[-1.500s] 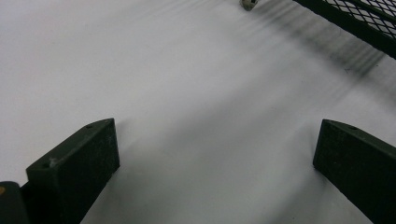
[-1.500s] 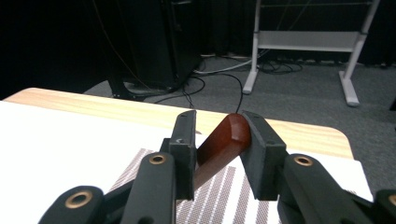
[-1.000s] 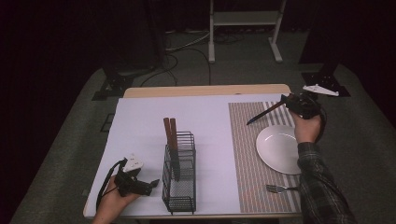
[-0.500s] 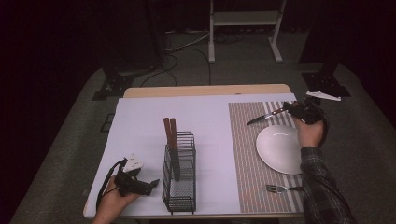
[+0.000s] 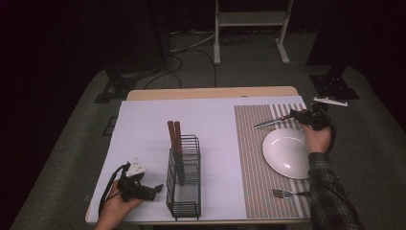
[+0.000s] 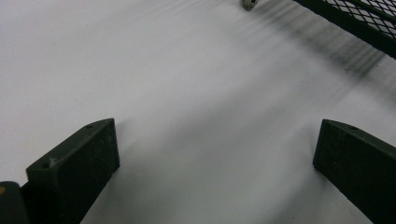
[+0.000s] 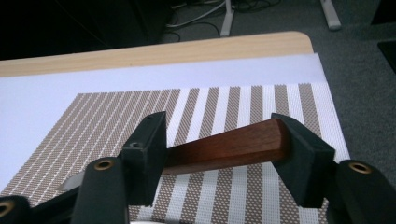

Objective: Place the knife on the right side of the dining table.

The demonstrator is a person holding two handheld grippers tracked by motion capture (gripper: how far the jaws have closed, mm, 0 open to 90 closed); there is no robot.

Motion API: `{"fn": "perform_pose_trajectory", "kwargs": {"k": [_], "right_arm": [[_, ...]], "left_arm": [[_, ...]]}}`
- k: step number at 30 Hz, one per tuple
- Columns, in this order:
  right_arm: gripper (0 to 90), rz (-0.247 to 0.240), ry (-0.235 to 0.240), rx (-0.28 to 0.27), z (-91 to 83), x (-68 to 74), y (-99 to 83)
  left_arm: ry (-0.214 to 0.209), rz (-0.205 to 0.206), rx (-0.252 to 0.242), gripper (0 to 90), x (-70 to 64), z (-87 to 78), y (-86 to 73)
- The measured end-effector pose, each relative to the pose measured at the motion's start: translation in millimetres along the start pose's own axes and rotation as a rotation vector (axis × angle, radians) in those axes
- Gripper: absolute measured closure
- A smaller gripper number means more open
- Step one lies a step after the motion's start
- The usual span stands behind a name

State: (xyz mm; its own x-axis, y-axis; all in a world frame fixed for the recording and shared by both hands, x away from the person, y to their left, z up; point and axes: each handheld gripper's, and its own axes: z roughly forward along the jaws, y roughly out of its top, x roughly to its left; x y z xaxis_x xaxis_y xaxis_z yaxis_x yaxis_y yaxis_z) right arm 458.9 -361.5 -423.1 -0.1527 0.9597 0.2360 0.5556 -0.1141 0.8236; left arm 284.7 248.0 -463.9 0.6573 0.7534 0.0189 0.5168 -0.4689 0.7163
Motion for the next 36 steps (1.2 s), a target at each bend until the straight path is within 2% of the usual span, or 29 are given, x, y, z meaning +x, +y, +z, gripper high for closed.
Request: {"fn": "perform_pose_trajectory", "kwargs": {"k": [11, 16, 20, 25, 36], "right_arm": [[25.9, 0.051, -0.008, 0.072, 12.6, -7.8, -10.1], [24.3, 0.074, -0.007, 0.094, 16.0, -10.7, -13.0], [20.0, 0.086, -0.022, 0.137, 20.9, -11.7, -15.7], [18.9, 0.092, -0.039, 0.154, 23.3, -12.3, -17.3], [18.0, 0.073, -0.079, 0.187, 26.4, -11.5, -19.1]], "left_arm": [[0.000, 0.000, 0.000, 0.0, 0.0, 0.0, 0.0], [0.001, 0.000, 0.000, 0.0, 0.0, 0.0, 0.0], [0.001, 0.000, 0.000, 0.0, 0.0, 0.0, 0.0], [0.000, 0.000, 0.000, 0.0, 0.0, 0.0, 0.0], [0.001, 0.001, 0.001, 0.0, -0.1, 0.0, 0.0]]}}
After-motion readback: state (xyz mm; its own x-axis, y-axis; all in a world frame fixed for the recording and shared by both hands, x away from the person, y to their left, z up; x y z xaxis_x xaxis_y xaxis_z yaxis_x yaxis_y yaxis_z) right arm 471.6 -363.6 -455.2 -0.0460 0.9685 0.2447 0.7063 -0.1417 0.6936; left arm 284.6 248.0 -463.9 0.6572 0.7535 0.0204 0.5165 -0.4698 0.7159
